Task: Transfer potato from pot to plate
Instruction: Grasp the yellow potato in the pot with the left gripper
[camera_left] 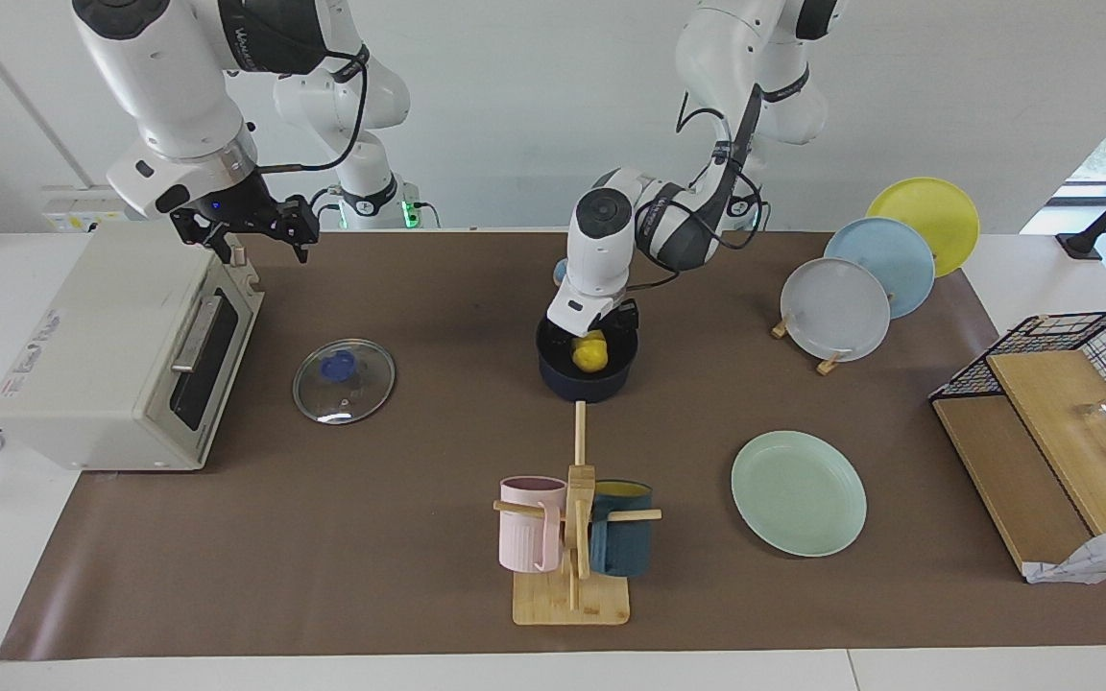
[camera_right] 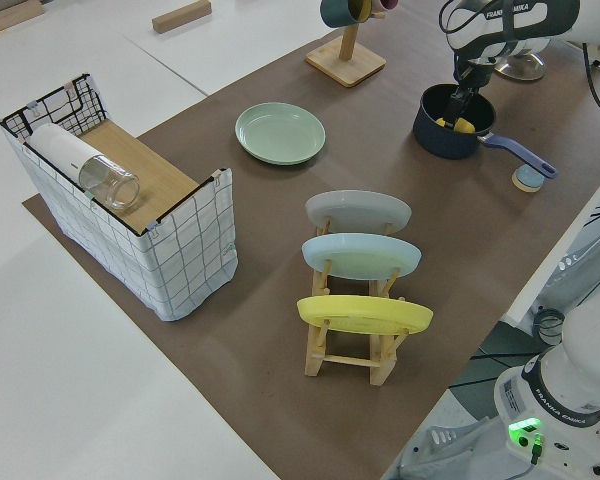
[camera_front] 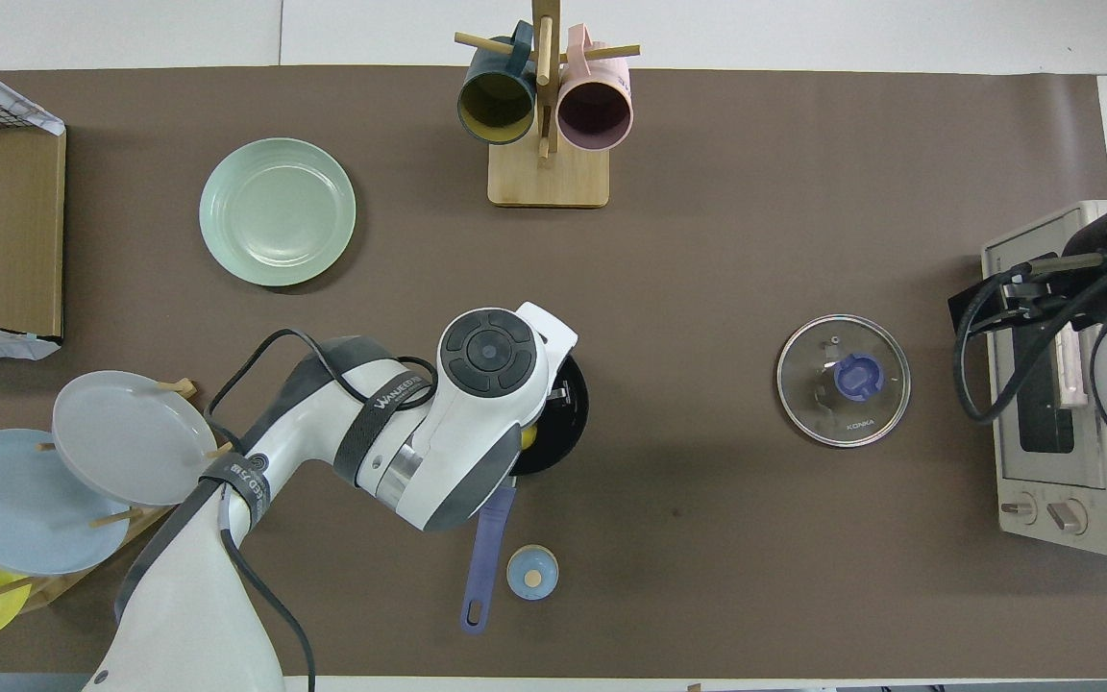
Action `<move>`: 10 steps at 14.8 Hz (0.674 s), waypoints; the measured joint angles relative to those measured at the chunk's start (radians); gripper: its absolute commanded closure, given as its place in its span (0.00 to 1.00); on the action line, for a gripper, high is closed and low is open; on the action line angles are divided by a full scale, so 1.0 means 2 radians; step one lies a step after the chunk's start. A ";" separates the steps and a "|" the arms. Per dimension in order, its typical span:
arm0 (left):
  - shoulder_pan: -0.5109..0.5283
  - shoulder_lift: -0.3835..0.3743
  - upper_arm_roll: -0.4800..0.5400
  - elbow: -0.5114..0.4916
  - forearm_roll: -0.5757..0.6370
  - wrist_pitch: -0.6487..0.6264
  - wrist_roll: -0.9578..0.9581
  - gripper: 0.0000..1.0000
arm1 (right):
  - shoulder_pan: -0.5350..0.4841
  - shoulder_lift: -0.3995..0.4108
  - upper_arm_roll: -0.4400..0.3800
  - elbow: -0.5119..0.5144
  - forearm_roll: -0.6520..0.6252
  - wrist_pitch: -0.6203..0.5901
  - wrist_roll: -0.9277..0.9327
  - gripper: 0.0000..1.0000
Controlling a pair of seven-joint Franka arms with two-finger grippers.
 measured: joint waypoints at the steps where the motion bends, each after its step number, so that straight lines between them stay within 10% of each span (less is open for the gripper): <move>1: 0.000 0.000 0.000 0.000 0.000 0.000 0.000 0.45 | 0.007 -0.004 -0.012 -0.005 0.000 0.000 0.000 0.00; 4: 0.000 0.000 0.000 0.000 0.000 -0.001 0.000 1.00 | 0.011 -0.012 -0.023 -0.012 0.000 0.000 0.000 0.00; 10: 0.000 -0.003 0.002 0.001 -0.002 -0.006 0.000 1.00 | 0.010 -0.023 -0.022 -0.021 0.000 0.021 0.000 0.00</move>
